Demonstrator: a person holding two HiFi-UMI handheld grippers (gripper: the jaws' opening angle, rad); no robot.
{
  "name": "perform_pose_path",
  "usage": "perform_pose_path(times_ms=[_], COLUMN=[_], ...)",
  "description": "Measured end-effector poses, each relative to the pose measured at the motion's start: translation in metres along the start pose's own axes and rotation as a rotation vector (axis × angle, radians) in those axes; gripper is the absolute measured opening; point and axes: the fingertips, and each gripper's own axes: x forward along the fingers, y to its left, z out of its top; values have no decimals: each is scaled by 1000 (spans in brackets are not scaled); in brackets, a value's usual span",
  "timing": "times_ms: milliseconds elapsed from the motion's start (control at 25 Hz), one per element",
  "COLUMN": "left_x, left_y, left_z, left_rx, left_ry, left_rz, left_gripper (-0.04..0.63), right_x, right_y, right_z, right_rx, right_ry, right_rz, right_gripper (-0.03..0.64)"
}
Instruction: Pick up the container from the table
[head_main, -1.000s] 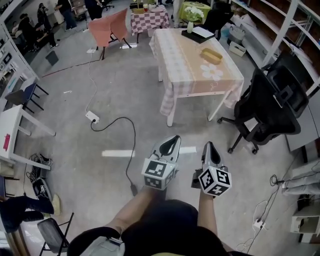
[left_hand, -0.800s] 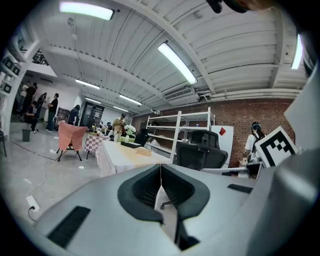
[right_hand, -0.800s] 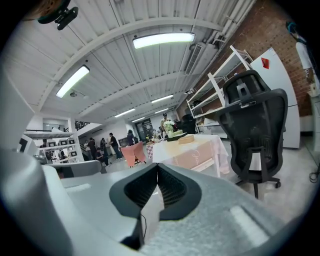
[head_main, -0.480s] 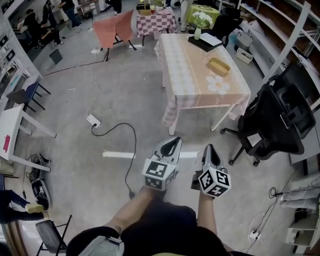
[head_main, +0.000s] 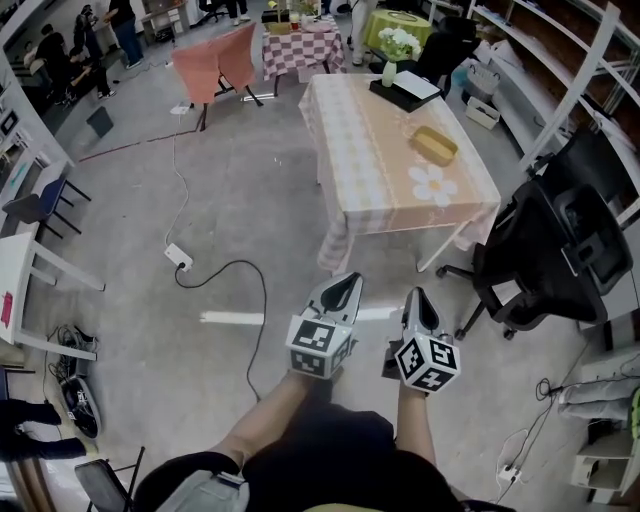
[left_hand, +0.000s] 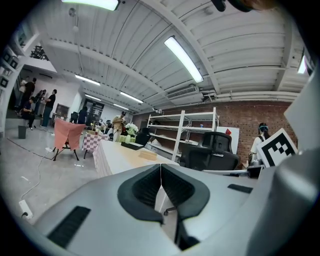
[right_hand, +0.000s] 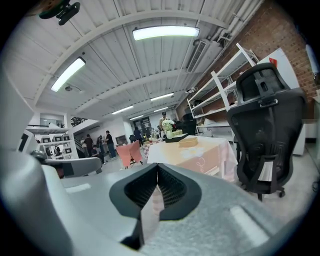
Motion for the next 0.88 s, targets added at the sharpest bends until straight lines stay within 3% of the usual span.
perform_pose_path(times_ms=[400, 880], left_x=[46, 68], left_y=[21, 40], left_z=[18, 9], left_rx=[30, 16], left_ry=[-13, 34], left_rz=[-53, -70], left_gripper=[10, 11], right_x=[43, 64], right_y=[-8, -17], right_z=[14, 11], right_rx=[-12, 8], right_ry=[-26, -17], right_rz=[-35, -70], right_gripper=[3, 3])
